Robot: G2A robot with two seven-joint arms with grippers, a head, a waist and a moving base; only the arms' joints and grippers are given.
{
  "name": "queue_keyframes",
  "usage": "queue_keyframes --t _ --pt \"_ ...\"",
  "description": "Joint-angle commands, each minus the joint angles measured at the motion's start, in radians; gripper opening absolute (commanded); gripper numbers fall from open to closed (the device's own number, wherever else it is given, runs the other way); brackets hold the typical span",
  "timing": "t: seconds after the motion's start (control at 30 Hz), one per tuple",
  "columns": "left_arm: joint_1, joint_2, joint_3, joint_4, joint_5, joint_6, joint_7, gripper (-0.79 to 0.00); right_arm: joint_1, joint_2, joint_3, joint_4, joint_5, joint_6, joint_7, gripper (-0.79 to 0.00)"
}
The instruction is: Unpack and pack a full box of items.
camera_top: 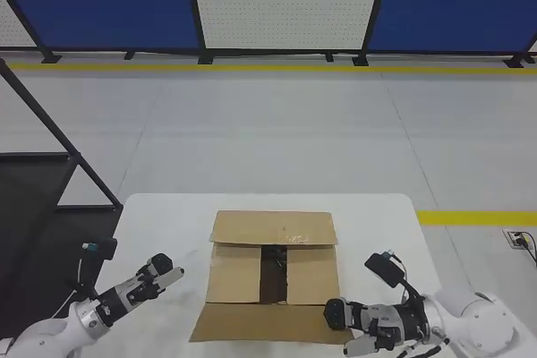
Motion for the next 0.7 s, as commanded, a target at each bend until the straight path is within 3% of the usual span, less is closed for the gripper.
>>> queue_keyframes --t 0.0,0.27,0.67 --pt "0.0 0.0 0.0 0.0 0.0 0.0 0.0 0.0 0.001 0.01 -0.014 0.007 -0.005 -0.012 -0.012 0.0" --pt "0.0 0.0 0.0 0.0 0.0 0.0 0.0 0.0 0.014 0.043 -0.102 0.056 -0.028 -0.065 -0.066 0.0" --pt "0.0 0.0 0.0 0.0 0.0 0.0 0.0 0.0 0.097 0.055 -0.236 0.166 -0.072 -0.121 -0.121 0.0"
